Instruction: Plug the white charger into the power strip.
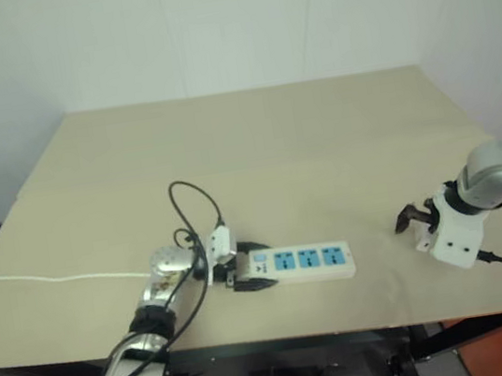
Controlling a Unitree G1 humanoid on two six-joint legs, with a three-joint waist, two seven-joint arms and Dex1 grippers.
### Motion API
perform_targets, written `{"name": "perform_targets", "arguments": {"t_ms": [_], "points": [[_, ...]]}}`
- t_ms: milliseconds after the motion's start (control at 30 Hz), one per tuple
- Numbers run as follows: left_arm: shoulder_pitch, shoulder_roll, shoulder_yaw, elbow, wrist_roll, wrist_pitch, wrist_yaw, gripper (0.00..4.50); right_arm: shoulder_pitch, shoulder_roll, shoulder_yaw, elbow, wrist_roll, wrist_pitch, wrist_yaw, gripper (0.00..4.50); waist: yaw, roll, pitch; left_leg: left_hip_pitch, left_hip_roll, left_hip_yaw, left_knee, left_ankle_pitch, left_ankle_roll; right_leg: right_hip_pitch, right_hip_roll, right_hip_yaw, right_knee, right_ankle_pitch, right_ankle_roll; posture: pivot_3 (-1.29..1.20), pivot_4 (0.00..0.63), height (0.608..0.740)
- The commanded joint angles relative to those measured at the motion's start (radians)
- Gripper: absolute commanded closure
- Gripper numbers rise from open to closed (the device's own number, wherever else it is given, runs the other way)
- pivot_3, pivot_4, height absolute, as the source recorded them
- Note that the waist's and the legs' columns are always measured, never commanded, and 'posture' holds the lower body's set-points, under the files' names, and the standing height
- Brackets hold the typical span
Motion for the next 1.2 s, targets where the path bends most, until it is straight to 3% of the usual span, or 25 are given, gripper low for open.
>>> {"name": "perform_targets", "arguments": {"t_ms": [33, 467, 600, 867, 1033, 1133, 1200], "points": [[0.017, -0.008, -0.034, -0.013, 0.017, 0.019, -0.004, 1.21, -0.03, -0.003, 0.017, 0.035, -0.032, -0.031, -0.027, 0.0, -0.001, 0.0, 0.0, 0.0, 0.0, 0.0, 0.0, 0.0, 0.0, 0.0, 0.0, 0.0, 0.0, 0.0, 0.0, 0.0, 0.15, 0.74], [0.065, 0.012, -0.032, -0.077, 0.015, 0.05, 0.032, 1.21, -0.07, 0.052, 0.099, 0.12, -0.178, -0.038, -0.121, 0.0, -0.007, 0.0, 0.0, 0.001, 0.0, 0.0, 0.0, 0.0, 0.0, 0.0, 0.0, 0.0, 0.001, 0.0, 0.0, 0.0, 0.15, 0.74], [0.072, 0.019, -0.033, -0.089, 0.016, 0.056, 0.041, 1.21, -0.088, 0.081, 0.118, 0.148, -0.251, -0.032, -0.169, 0.88, -0.015, -0.001, 0.0, 0.003, 0.0, 0.0, 0.0, 0.0, 0.0, 0.002, 0.0, 0.0, 0.001, 0.0, 0.0, 0.0, 0.15, 0.74], [0.058, 0.04, -0.026, -0.06, 0.022, 0.043, 0.051, 1.21, -0.09, 0.099, 0.136, 0.106, -0.367, -0.019, -0.28, 3.32, -0.032, -0.006, -0.002, 0.008, 0.001, 0.0, 0.0, 0.0, 0.0, 0.006, 0.001, 0.001, 0.001, 0.0, -0.001, 0.0, 0.15, 0.74], [0.037, 0.046, -0.029, -0.014, 0.034, 0.022, 0.052, 1.21, -0.063, 0.081, 0.087, 0.057, -0.293, 0.015, -0.283, 3.32, -0.035, -0.008, -0.003, 0.011, 0.001, 0.001, 0.0, 0.0, 0.0, 0.007, 0.001, 0.002, 0.002, 0.0, 0.0, 0.0, 0.15, 0.74], [0.027, 0.044, -0.031, 0.005, 0.034, 0.013, 0.045, 1.21, -0.044, 0.057, 0.042, 0.034, -0.138, 0.069, -0.217, 3.32, -0.038, -0.008, -0.003, 0.011, 0.001, 0.001, 0.0, 0.0, 0.0, 0.007, 0.001, 0.003, 0.002, 0.001, -0.001, 0.0, 0.15, 0.74], [0.018, 0.042, -0.033, 0.019, 0.036, 0.007, 0.04, 1.21, -0.018, 0.037, 0.006, -0.016, 0.061, 0.161, -0.113, 3.32, -0.04, -0.006, -0.002, 0.011, 0.001, 0.002, 0.0, 0.0, 0.0, 0.007, 0.001, 0.004, 0.003, 0.001, -0.001, 0.0, 0.15, 0.74]]}}
